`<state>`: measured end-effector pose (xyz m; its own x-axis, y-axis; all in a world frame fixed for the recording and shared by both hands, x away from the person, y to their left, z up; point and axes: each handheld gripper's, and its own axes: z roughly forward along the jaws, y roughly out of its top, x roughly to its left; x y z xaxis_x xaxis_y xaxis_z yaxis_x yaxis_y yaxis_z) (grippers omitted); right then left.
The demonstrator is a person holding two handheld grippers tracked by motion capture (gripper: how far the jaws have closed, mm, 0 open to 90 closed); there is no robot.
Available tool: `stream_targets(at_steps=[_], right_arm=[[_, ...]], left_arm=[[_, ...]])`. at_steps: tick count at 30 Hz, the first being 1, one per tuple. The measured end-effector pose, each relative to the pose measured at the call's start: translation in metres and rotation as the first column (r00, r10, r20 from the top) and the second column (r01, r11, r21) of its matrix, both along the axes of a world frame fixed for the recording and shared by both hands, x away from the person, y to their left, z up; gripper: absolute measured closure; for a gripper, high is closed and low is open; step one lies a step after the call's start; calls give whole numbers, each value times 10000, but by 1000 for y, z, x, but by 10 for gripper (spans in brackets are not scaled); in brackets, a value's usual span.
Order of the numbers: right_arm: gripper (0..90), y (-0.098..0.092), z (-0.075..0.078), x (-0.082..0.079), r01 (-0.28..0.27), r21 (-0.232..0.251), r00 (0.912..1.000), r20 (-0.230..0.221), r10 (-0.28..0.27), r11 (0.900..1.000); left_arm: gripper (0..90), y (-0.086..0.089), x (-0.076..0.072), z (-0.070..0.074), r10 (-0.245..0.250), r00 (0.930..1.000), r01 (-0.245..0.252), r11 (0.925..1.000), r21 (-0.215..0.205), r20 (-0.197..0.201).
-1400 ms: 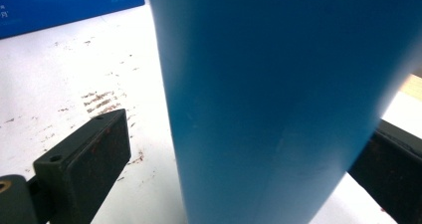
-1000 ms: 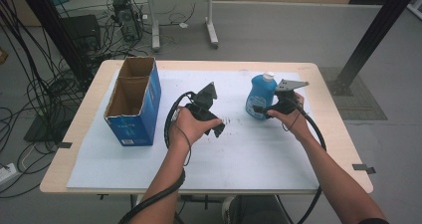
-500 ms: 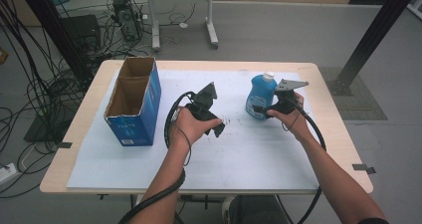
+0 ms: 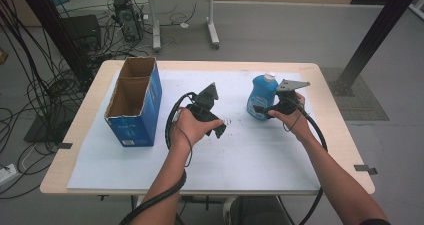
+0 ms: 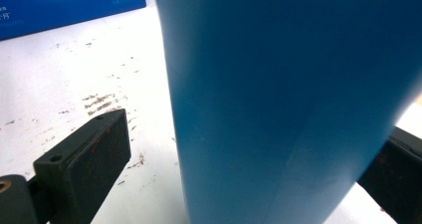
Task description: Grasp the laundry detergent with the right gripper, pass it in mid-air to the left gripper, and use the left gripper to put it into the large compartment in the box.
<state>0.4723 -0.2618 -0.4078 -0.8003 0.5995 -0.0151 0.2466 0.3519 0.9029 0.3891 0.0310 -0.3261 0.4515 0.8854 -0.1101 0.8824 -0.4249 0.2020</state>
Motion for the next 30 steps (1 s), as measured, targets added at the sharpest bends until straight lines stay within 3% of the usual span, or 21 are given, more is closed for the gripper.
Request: stream_targets(at_steps=[30], right_arm=[[17, 1, -1, 0, -50, 58, 10000, 8, 50, 10000]], left_arm=[[68, -1, 0, 2, 2, 10000, -2, 10000, 32, 83]])
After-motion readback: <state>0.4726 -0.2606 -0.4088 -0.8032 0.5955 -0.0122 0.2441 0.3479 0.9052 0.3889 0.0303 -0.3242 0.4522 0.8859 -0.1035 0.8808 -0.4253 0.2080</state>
